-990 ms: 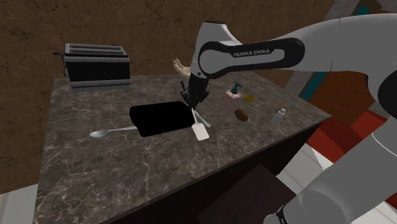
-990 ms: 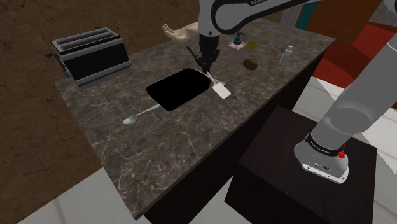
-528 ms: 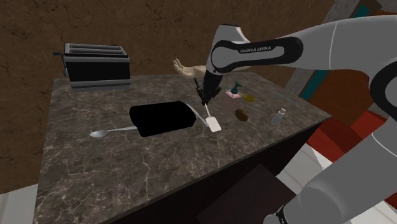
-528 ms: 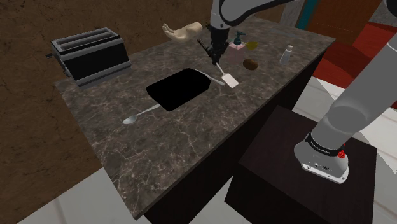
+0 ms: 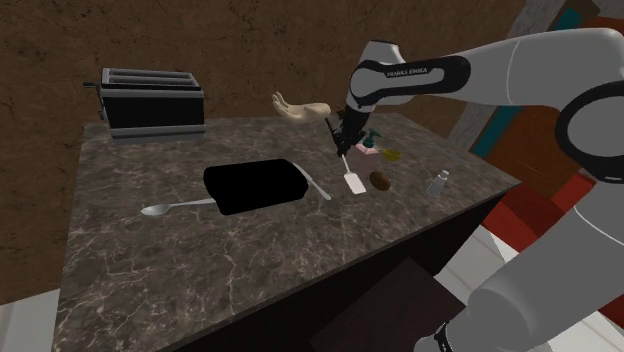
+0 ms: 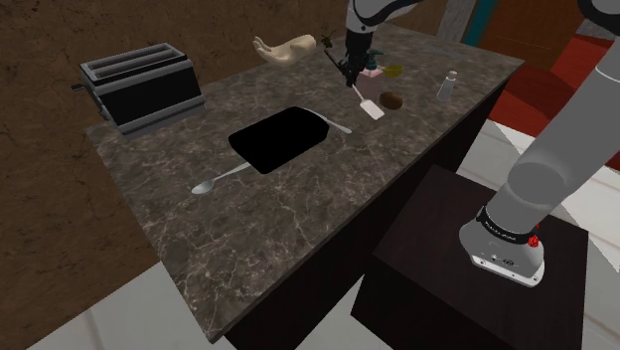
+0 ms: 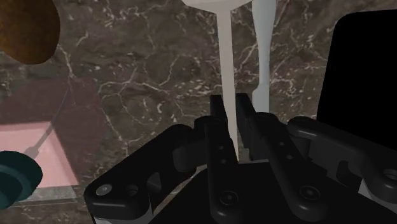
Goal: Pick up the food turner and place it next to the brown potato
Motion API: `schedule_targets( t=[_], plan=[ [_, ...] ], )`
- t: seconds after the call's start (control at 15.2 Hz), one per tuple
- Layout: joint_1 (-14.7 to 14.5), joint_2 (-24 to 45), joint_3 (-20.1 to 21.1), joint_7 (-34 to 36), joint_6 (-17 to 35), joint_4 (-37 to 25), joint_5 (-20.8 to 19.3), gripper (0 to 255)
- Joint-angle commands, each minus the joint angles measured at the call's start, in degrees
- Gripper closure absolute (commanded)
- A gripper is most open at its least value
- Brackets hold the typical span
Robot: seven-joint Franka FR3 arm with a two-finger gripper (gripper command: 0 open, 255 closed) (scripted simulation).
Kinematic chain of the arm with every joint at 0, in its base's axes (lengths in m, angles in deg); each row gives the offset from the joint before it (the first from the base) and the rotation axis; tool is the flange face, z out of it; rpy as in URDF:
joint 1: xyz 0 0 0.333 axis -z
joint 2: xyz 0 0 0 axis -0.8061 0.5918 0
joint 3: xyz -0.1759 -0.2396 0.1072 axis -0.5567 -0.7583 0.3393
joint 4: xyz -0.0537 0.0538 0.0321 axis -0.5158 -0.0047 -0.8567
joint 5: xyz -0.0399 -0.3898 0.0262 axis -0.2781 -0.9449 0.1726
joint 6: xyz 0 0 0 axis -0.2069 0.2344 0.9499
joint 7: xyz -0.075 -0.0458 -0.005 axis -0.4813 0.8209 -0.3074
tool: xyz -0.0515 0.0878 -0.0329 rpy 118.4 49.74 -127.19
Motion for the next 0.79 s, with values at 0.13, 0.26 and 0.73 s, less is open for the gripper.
schedule_targets(
  t=[0.13, 0.26, 0.73],
  plan=[
    [2.5, 2.5, -2.4, -5.0, -0.5, -3.0, 0.1, 255],
    [3.8, 4.2, -3.5, -7.4, -1.0, -5.1, 0.1, 255],
    [8.2, 11.4, -6.9, -15.5, -3.5, -14.8, 0.6, 255]
  ],
)
